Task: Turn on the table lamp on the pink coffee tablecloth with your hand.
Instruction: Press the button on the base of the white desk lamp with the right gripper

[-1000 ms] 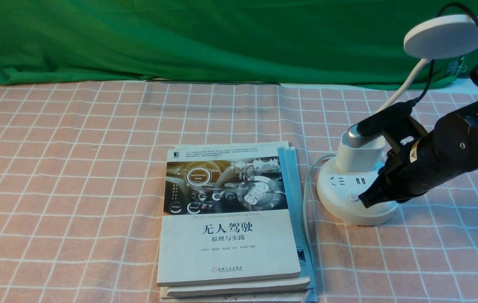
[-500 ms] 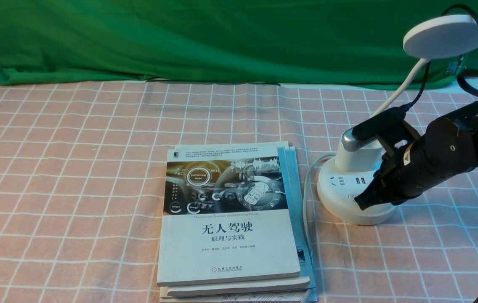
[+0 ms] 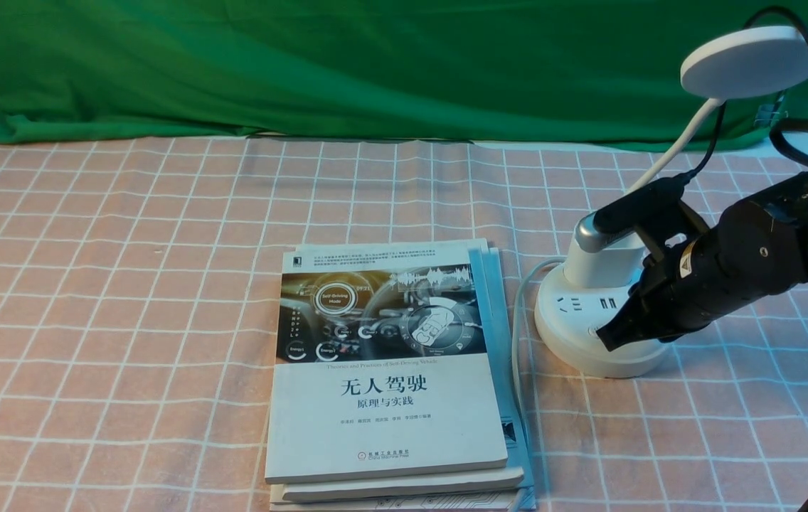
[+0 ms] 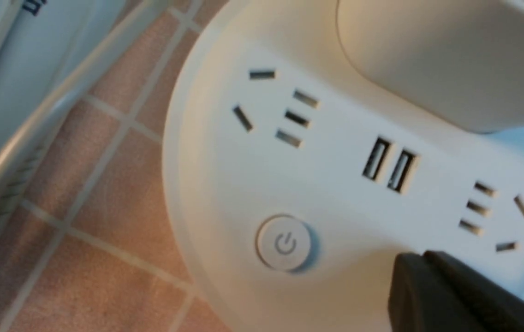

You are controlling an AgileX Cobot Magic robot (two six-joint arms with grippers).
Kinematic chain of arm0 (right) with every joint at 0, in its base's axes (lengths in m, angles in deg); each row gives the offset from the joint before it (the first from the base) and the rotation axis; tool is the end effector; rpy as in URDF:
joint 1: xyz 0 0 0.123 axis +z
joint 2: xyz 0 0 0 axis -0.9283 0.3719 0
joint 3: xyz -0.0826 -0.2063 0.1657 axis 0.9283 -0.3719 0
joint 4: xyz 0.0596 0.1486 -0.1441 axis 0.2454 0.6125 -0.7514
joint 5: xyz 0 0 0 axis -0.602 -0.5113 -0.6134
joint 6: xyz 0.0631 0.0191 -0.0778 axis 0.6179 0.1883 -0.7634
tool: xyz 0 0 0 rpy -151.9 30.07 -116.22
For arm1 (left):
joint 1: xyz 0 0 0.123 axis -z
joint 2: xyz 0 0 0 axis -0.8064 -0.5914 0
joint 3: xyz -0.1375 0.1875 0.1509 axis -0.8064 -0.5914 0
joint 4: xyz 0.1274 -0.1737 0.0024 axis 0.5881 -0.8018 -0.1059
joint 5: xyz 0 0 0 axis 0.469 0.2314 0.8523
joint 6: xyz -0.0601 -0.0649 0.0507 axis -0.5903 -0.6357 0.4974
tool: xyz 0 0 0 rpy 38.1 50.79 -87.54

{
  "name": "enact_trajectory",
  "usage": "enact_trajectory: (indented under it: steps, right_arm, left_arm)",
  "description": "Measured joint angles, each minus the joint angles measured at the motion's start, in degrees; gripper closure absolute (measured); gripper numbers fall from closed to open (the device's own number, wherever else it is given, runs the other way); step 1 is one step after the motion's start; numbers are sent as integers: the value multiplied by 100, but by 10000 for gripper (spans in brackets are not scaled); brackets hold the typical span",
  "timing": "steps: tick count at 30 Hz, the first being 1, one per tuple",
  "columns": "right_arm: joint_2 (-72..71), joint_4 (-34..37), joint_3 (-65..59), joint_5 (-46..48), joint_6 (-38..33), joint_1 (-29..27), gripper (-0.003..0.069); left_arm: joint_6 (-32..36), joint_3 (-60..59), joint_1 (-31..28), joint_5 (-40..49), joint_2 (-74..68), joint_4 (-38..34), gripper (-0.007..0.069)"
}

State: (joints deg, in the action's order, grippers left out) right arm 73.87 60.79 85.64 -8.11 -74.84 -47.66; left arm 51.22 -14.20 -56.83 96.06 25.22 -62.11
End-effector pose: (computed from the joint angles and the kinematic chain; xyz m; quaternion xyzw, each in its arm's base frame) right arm 0.3131 0.1110 0.1846 -0.2695 0.9305 -0.0096 0.2478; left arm 0.0374 0.0009 0.1907 -0.0450 0.7499 -0.0117 0.6599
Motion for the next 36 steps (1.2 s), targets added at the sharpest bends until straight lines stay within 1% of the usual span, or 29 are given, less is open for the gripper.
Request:
enact_trajectory:
  steps: [15, 36]
  right_arm:
    - [-23, -48, -11, -81, 16, -118, 624]
    - [-66, -65, -79, -92, 11, -115, 624]
  left_arm:
    - [0, 0, 0, 0, 0, 0, 603]
    - [0, 0, 0, 0, 0, 0, 603]
